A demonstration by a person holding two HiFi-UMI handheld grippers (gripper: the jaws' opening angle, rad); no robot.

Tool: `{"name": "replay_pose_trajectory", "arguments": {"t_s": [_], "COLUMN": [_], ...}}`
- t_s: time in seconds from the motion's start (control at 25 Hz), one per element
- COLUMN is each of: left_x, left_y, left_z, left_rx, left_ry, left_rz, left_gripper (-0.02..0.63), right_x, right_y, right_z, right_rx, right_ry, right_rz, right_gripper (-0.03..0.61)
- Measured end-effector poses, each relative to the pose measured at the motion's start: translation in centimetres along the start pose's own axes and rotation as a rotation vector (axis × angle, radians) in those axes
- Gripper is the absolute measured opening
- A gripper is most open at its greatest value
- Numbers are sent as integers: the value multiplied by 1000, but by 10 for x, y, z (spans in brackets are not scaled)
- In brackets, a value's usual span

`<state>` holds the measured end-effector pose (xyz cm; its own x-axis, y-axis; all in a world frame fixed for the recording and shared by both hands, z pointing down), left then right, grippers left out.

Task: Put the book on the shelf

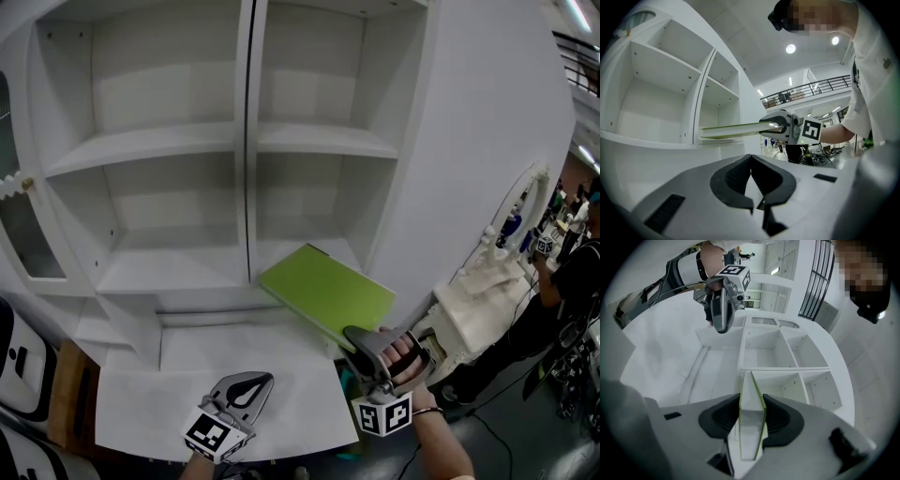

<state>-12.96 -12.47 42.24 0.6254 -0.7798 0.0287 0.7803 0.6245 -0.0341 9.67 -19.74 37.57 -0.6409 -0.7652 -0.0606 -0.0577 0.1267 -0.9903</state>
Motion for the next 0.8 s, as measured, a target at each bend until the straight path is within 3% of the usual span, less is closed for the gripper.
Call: {"name": "replay_pose_trajectory", "arguments": {"t_s": [0.8], "left_x": [1], "left_y": [-29], "left_z": [8], "left_rx": [-10], "left_ry": [-30], "left_rz": [34], "left_gripper": [9], "right_x": [75], "right_y": [-11], "right_z": [11], "right_rx": [-10], "right_ry": [-83], "right_rz": [-39], "right_gripper": [150]}}
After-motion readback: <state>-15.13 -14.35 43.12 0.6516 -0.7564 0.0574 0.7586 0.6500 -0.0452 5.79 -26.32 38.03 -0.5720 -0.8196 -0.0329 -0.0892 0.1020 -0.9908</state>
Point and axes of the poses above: the fingertips, and each gripper's own axes: x forward along the fingers, y to its right, z out of its underside, the point moved 10 cm from there along -x, backward along the fingers, and after that the axes turned 7 degrees about -x, right-handed, at the moved point
